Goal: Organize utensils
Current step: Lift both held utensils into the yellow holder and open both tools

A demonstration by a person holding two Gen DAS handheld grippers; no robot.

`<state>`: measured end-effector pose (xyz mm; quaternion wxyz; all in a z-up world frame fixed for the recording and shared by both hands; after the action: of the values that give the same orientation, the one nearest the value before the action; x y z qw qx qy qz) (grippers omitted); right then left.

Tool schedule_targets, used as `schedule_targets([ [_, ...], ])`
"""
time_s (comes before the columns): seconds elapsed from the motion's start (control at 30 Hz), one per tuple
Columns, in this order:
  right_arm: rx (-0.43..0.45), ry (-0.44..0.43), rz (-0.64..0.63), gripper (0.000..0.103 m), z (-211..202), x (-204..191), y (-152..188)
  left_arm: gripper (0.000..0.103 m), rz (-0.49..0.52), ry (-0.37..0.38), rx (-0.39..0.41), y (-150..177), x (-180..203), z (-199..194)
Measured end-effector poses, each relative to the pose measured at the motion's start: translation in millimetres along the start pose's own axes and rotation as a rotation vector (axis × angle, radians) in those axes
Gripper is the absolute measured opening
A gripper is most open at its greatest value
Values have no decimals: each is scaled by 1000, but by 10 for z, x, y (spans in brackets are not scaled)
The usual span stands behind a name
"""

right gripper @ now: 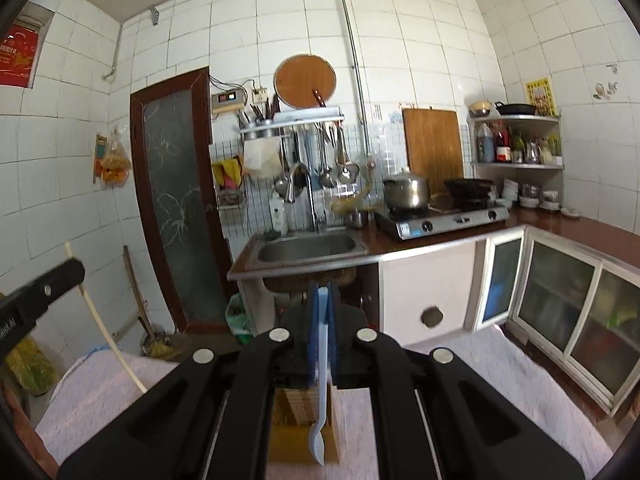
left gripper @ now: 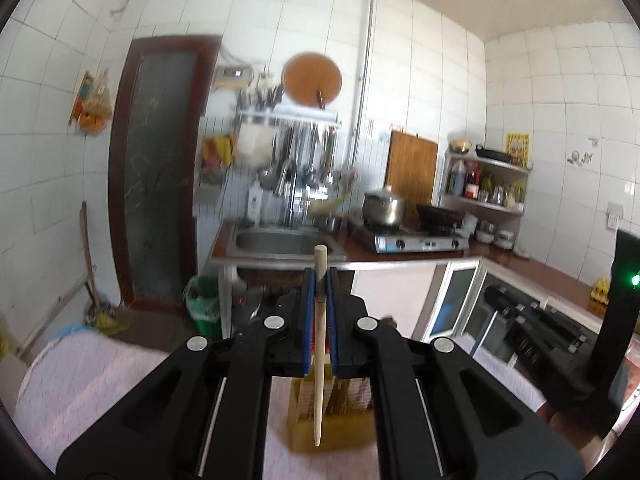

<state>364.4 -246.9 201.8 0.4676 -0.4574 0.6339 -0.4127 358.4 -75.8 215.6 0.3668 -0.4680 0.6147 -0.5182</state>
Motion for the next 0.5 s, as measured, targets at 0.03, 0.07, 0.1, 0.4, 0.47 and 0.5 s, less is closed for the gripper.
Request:
schedule_targets([
  [0.03,4,-2,-1,4,111,-14,-53,4,10,1,10,-64,29,106],
  [0.07,6,-2,-1,4,182,-36,-70,4,18,-2,15,-100,52,221],
  [0.1,7,-4,-2,4,273,-45,-81,4,20,-4,14,-115,53,308],
  [0.4,-82,-20,5,4,1038,-3,461,4,16,5,-98,518,23,1146],
  [0.47,-115,-14,-5,4,1163,34,677,4,-5,12,-134,709,-46,1276],
  [0.5,-134,-13,-2,4,1221,57,776,4,-16,13,-151,778,-67,1318],
])
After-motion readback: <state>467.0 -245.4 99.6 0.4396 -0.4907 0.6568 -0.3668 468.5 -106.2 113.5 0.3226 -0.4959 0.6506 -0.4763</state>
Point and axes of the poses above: each gripper's, at about its wrist camera, not at the fingertips, and z roughly the way its jaws point, x to its right, y to its underside, the point moved 8 cm from there along z, roughly the way its jaws point, and after that the axes turned 5 degrees about z, right-handed, at the moved point
